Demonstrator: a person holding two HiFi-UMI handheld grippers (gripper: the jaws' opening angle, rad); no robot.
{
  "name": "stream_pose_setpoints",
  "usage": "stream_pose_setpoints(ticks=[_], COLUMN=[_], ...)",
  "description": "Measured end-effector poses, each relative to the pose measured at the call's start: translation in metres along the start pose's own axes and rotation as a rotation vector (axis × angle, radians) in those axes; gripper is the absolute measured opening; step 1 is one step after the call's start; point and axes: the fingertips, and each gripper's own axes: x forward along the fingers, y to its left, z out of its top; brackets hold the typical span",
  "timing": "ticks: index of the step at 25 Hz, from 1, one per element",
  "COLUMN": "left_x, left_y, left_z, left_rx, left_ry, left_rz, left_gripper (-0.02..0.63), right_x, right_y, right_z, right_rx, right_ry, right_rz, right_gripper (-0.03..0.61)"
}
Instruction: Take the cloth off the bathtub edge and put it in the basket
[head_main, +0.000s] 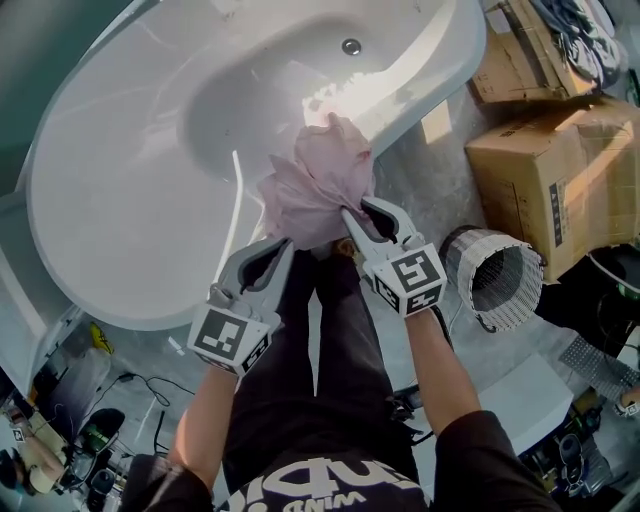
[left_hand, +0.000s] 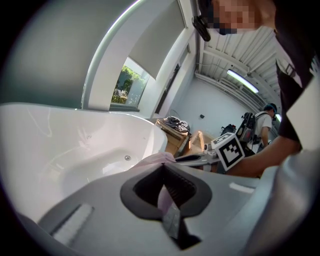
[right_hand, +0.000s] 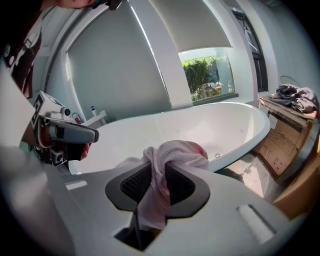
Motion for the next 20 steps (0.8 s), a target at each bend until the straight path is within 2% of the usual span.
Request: stream_pose_setpoints(ticks=[8,14,20], left_x=[-0.028,-0.048,-0.083], left_y=[-0.014,-0.044,-0.08], left_z=[0.034,0.085,0.135], left_rx=[-0.021,0.022,0.075], left_ry=[-0.041,-0.083,-0.117], left_rz=[0.029,-0.004,-0.044], left_gripper=[-0.003,-0.003,-0.003], right_x=[-0.055,-0.102,-0.163], right_y=[0.023,0.036,0.064], right_z=[0.063,0.115,0.159], right_rx=[-0.037,-0.063,-0.045], right_ry=[-0.068,-0.129,-0.223], right_rz=[0.012,0.004,-0.027], right_gripper=[0.1,0.1,0.1])
